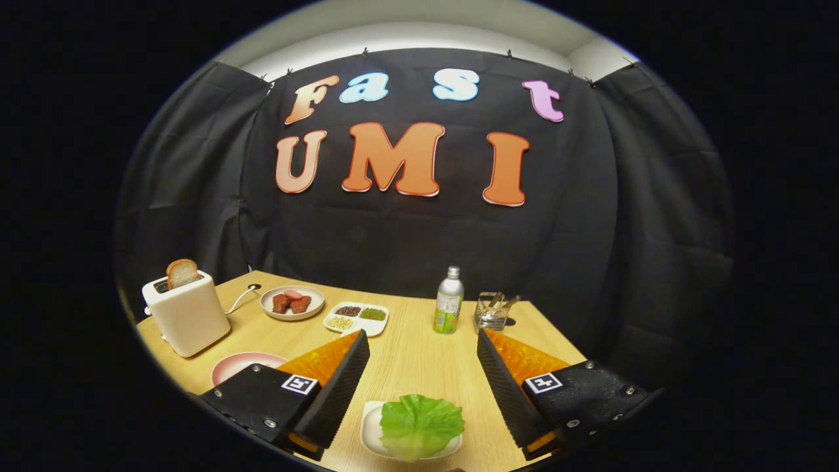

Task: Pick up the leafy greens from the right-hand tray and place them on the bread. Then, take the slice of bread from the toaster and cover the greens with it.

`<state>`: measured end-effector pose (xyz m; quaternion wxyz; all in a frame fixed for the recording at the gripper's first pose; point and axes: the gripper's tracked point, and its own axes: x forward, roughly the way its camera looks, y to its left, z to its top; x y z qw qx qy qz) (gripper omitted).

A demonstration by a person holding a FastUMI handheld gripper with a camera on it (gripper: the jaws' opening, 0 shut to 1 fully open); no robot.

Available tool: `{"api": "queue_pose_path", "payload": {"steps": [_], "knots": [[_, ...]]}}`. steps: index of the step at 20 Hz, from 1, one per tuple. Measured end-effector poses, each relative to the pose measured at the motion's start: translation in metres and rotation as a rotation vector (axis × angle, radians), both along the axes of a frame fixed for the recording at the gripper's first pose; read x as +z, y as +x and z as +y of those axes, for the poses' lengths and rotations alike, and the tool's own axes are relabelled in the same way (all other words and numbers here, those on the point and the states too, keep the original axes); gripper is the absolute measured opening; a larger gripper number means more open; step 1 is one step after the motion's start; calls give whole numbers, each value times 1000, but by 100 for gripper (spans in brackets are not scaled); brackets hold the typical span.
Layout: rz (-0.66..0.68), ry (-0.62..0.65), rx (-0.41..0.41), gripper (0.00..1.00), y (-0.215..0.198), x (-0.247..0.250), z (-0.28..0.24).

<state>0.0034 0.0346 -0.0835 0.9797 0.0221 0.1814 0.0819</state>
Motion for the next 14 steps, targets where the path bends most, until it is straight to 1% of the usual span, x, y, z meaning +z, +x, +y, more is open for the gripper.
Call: {"api": "queue_pose_path", "payload": {"steps": [5,11,14], "knots": [[163,-23,13,99,-2,-36,-7],[373,-36,62,99,-15,-79,-3],[436,-56,92,99,-20,-92,2]]}}
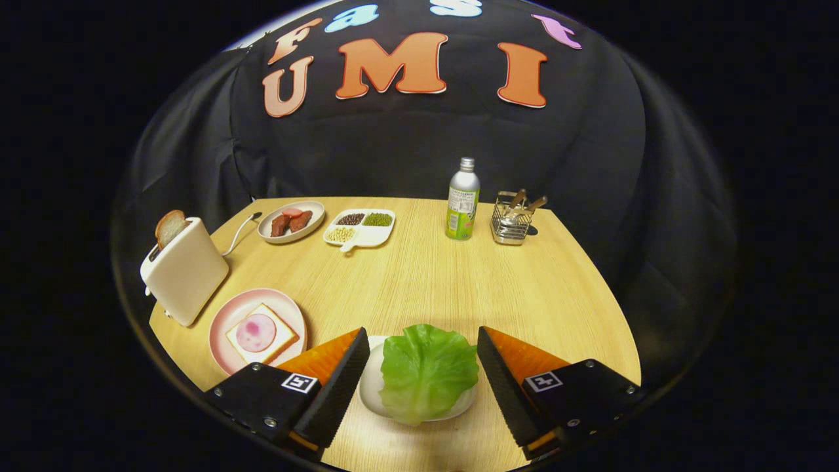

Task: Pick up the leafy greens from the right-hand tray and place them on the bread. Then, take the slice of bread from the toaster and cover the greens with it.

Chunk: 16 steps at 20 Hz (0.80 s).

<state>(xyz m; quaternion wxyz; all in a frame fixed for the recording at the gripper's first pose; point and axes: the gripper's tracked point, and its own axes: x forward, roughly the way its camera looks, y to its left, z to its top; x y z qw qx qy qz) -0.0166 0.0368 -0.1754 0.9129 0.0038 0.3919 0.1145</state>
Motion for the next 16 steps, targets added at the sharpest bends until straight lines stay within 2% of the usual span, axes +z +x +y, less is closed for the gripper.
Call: {"api": "queue_pose_path", "payload": {"steps": [7,16], "knots": [[151,25,67,99,-15,-25,17],[301,3,91,99,-22,-64,22]]}}
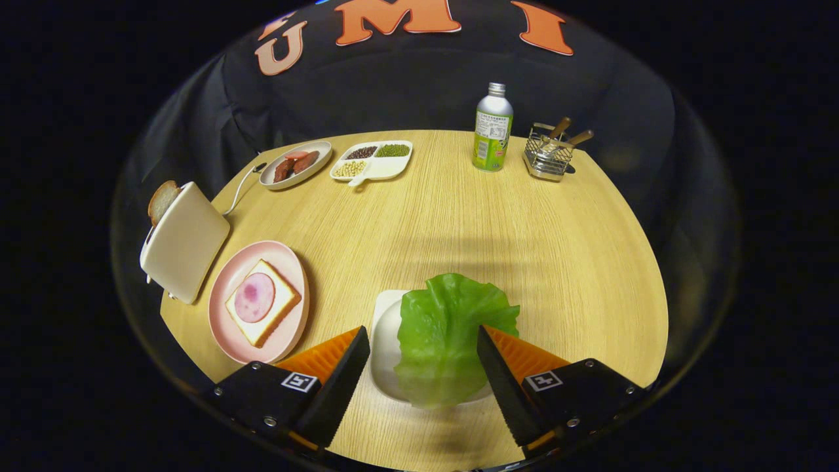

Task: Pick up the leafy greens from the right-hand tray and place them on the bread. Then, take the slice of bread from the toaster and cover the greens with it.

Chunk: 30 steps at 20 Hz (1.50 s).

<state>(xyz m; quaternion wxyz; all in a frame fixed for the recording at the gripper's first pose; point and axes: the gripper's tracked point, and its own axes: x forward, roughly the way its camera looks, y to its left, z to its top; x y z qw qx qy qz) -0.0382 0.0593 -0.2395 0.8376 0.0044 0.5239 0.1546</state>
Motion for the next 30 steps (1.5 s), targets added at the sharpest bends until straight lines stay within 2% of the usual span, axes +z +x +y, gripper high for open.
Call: {"api": "queue_pose_path", "payload": {"steps": [2,9,10,14,16,19,21,25,30], "knots": [[27,-24,12,99,-2,-13,-3],[124,-68,-25,96,-9,-51,-12],[85,-71,-29,94,-3,-46,-14],[81,-87,-28,79,-1,-51,-12],[80,-84,-37,67,1,-51,-13],[78,-75,-80,33,5,-52,-20],[73,-57,-104,18,7,-52,-22],[74,-5,-143,6,7,-51,-19],[35,51,-133,4,12,-37,-8]]}}
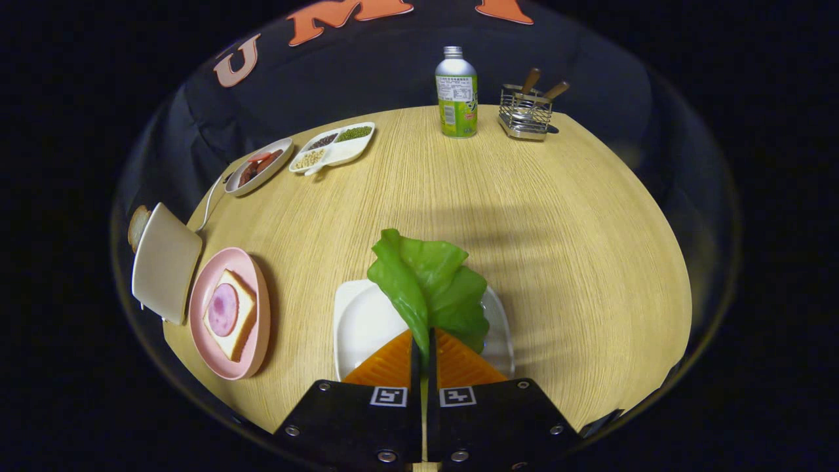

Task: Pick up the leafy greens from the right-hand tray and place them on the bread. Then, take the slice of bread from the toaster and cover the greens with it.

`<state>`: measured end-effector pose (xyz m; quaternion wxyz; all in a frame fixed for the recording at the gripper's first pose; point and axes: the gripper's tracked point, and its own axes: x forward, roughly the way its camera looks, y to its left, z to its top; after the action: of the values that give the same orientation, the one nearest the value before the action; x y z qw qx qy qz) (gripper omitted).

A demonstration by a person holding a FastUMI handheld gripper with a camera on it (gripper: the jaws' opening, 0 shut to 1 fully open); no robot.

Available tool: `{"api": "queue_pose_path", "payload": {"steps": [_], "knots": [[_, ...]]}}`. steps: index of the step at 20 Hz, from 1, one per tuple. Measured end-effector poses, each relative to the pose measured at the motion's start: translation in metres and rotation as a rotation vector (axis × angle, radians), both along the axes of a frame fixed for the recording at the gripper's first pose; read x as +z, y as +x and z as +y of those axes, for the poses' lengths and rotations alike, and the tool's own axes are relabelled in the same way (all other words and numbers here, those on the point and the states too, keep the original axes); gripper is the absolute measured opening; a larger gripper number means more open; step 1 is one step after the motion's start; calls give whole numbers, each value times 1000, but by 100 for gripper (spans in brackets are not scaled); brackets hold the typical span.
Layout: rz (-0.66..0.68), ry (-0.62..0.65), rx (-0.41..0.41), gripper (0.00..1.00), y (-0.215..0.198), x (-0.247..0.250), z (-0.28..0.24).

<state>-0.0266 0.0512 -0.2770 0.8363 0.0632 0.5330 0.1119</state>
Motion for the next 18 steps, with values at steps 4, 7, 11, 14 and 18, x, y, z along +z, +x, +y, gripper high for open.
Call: {"api": "queue_pose_path", "payload": {"steps": [4,7,11,14,18], "knots": [[-33,26,0,4,3,15,4],[-61,53,-9,4,4,30,5],[-116,89,3,4,8,58,17],[-158,104,23,4,10,77,26],[-191,135,55,4,10,93,49]]}}
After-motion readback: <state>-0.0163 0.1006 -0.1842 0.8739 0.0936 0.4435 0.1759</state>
